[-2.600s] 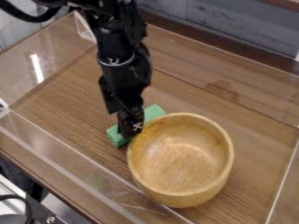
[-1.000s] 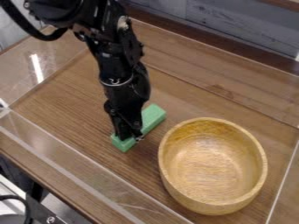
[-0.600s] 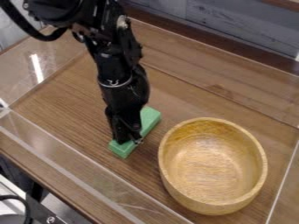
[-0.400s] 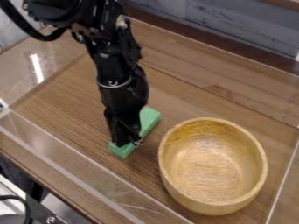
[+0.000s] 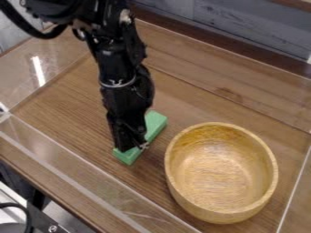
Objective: Put the green block in the brown bowl
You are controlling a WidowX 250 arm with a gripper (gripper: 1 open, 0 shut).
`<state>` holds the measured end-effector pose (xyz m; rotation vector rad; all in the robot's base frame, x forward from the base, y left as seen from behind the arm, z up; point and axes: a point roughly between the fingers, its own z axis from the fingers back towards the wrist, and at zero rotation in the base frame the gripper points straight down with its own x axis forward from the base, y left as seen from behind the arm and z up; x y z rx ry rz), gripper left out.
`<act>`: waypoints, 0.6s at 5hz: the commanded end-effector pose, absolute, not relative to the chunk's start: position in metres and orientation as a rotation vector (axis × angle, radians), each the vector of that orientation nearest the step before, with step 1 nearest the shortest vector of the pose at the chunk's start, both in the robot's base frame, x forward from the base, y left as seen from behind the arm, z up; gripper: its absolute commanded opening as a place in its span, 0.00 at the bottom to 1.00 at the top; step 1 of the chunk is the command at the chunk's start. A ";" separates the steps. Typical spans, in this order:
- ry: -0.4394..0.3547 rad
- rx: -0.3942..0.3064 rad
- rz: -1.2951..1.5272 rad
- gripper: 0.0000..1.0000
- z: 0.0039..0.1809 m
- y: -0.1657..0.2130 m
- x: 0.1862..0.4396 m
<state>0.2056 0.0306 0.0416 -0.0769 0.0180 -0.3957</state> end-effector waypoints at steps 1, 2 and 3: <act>-0.041 -0.055 -0.352 0.00 0.063 0.039 0.219; -0.039 -0.051 -0.330 0.00 0.070 0.043 0.221; -0.041 -0.049 -0.315 0.00 0.078 0.047 0.223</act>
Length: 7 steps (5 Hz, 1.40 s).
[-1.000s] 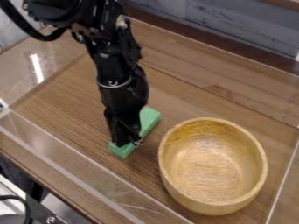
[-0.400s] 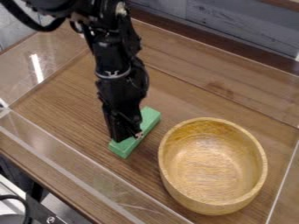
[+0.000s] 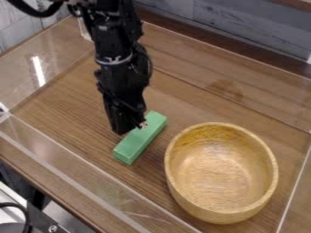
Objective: Put the green block in the brown bowl
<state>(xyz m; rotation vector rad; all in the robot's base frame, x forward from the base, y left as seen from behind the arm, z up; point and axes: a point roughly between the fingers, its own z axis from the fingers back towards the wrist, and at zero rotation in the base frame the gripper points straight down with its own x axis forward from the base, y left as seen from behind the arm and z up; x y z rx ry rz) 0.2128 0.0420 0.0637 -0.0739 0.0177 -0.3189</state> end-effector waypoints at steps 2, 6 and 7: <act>-0.062 -0.045 -0.338 1.00 0.075 0.045 0.226; -0.088 -0.055 -0.368 1.00 0.040 0.038 0.226; -0.091 -0.061 -0.360 0.00 0.034 0.037 0.225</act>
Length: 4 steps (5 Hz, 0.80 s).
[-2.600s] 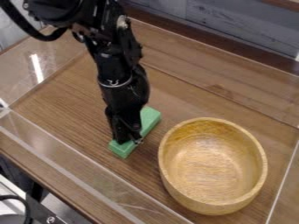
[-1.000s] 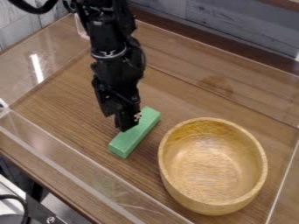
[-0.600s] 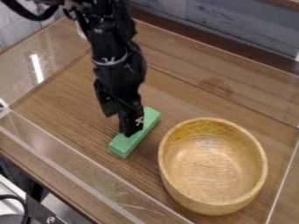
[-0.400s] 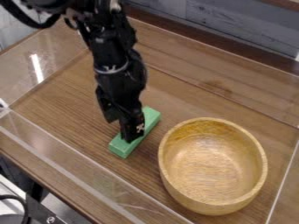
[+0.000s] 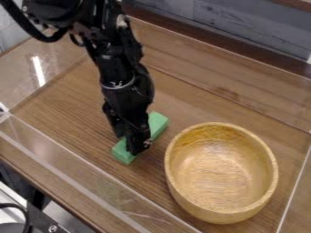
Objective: Put the green block in the brown bowl
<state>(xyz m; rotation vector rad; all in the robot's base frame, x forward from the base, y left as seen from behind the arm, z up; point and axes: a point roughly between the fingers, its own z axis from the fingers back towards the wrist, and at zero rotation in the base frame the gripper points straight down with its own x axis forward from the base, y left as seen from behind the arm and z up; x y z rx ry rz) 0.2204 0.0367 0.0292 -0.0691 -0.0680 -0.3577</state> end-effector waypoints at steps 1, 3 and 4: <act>-0.067 -0.067 -0.339 0.00 0.040 0.038 0.223; -0.035 -0.075 -0.289 0.00 0.057 0.041 0.221; -0.030 -0.069 -0.270 0.00 0.072 0.046 0.223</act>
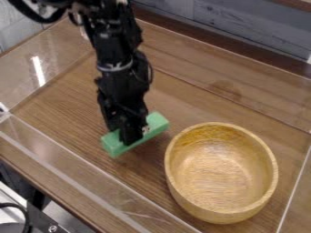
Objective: Put the green block in the brown bowl
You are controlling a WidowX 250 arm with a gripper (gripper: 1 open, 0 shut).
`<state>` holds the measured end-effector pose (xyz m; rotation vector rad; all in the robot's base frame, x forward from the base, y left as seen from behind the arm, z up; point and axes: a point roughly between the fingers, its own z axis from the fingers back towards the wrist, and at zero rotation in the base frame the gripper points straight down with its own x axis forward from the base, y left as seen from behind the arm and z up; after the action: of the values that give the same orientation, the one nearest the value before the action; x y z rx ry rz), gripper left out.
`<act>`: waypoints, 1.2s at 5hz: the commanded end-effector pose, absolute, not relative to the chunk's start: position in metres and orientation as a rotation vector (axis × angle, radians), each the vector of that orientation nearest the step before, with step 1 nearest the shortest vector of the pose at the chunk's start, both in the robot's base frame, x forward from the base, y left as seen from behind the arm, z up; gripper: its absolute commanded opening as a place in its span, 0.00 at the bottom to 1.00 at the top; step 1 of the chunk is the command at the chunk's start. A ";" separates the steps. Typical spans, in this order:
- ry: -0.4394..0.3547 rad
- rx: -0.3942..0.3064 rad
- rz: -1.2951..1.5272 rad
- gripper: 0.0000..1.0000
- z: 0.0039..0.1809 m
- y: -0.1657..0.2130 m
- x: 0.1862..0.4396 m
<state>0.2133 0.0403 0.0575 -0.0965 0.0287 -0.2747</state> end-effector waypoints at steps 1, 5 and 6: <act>-0.036 -0.059 -0.231 0.00 0.099 0.050 0.227; -0.153 0.016 -0.156 0.00 0.152 0.109 0.258; -0.142 0.011 -0.213 0.00 0.152 0.059 0.254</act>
<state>0.2519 0.0534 0.1396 -0.0110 -0.0994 -0.2302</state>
